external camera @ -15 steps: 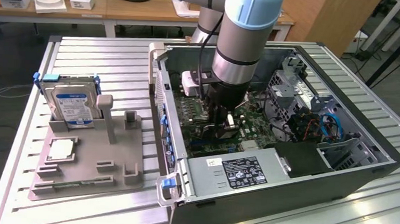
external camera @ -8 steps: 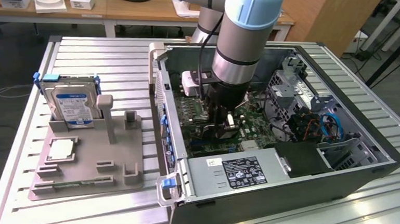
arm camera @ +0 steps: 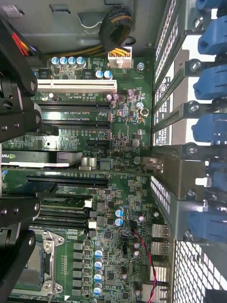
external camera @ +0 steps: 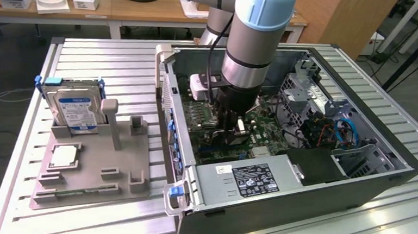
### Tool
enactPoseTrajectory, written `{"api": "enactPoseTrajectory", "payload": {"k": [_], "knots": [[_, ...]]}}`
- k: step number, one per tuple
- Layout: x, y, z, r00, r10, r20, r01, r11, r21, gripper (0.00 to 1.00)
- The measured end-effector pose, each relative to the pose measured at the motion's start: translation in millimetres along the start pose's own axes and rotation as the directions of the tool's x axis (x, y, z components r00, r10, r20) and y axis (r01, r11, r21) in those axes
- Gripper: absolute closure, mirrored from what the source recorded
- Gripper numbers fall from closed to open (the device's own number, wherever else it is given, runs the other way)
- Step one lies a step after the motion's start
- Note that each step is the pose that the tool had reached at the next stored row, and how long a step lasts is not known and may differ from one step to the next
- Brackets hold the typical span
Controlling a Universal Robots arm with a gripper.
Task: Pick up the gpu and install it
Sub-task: 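Insert the gpu into the slot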
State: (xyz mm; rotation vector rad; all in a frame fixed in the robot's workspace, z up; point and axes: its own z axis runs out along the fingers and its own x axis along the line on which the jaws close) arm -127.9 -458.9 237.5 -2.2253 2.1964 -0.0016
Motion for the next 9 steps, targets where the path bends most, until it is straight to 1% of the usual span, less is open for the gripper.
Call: {"api": "enactPoseTrajectory", "payload": {"k": [3,5,9], "knots": [[0.0,0.0,-1.5,1.0,0.004,-0.0003,-0.004,1.0,-0.0024,0.49],[0.0,-0.1,-3.8,1.0,0.005,-0.0001,-0.005,1.0,-0.0057,0.49],[-0.1,-0.1,-9.0,1.0,0.006,-0.0001,-0.006,0.9999,-0.0103,0.49]]}}
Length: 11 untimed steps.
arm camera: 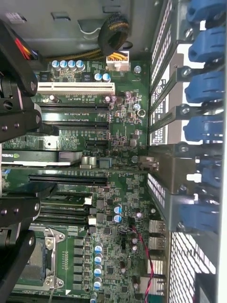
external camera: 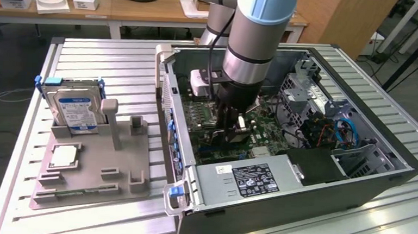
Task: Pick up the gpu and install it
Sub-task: 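Insert the gpu into the slot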
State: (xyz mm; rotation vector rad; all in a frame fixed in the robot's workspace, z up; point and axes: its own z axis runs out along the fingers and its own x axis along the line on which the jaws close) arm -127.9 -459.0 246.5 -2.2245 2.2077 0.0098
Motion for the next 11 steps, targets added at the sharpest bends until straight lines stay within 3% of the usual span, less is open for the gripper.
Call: {"api": "enactPoseTrajectory", "payload": {"k": [11], "knots": [[-0.1,0.0,-13.7,1.0,0.001,0.0001,-0.001,1.0,-0.0076,0.49]]}}
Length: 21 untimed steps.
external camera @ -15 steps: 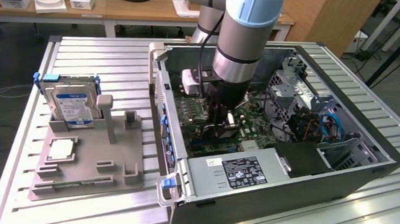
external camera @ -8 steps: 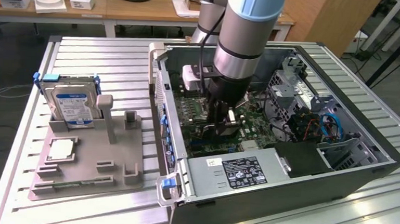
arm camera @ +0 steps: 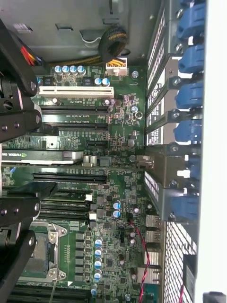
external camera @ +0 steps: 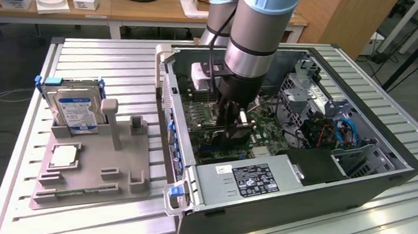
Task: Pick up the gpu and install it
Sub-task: 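Insert the gpu into the slot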
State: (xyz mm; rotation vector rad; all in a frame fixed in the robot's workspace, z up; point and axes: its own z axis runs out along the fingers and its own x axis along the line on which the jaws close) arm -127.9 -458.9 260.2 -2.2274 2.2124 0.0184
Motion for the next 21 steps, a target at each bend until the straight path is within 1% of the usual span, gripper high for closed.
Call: {"api": "enactPoseTrajectory", "payload": {"k": [3,12,17,18,19,20,21], "knots": [[0.0,0.0,-4.6,1.0,0.0,0.0,0.0,1.0,-0.0016,0.49],[-0.2,0.1,-18.1,1.0,0.0,0.0,0.0,1.0,-0.003,0.49],[-0.2,0.1,-18.5,1.0,0.0,0.0006,0.0,1.0,-0.0031,0.49],[-0.2,0.1,-18.5,1.0,0.0,0.0006,0.0,1.0,-0.0032,0.5],[-0.2,0.1,-18.5,1.0,0.0,0.0007,0.0,1.0,-0.0031,0.56],[-0.2,0.1,-18.5,1.0,0.0,0.0008,0.0,1.0,-0.0031,0.56],[-0.2,0.1,-18.5,1.0,0.0,0.0008,0.0,1.0,-0.0032,0.62]]}}
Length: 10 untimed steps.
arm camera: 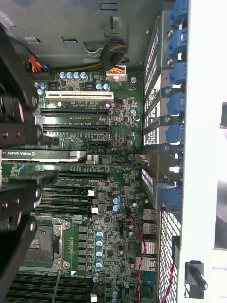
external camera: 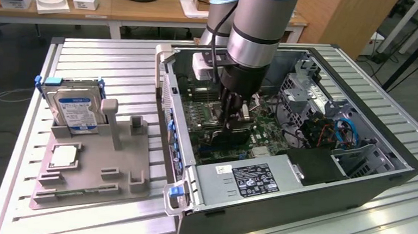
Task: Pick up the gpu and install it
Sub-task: 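Insert the gpu into the slot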
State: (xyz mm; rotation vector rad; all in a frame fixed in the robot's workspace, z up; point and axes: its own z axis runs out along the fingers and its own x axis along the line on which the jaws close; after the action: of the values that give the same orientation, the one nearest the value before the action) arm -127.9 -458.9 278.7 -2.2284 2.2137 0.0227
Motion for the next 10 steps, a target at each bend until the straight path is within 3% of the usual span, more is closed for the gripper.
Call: {"api": "enactPoseTrajectory", "payload": {"k": [1,4,6,10], "knots": [[0.0,0.0,0.0,1.0,0.0,0.0001,0.0,1.0,0.0,0.62],[0.0,0.0,0.0,1.0,0.0,0.0003,0.0,1.0,0.0,0.8],[0.0,0.0,0.0,1.0,0.0,0.0004,0.0,1.0,0.0,0.86],[0.0,0.0,0.0,1.0,0.0,0.0006,0.0,1.0,0.0,0.89]]}}
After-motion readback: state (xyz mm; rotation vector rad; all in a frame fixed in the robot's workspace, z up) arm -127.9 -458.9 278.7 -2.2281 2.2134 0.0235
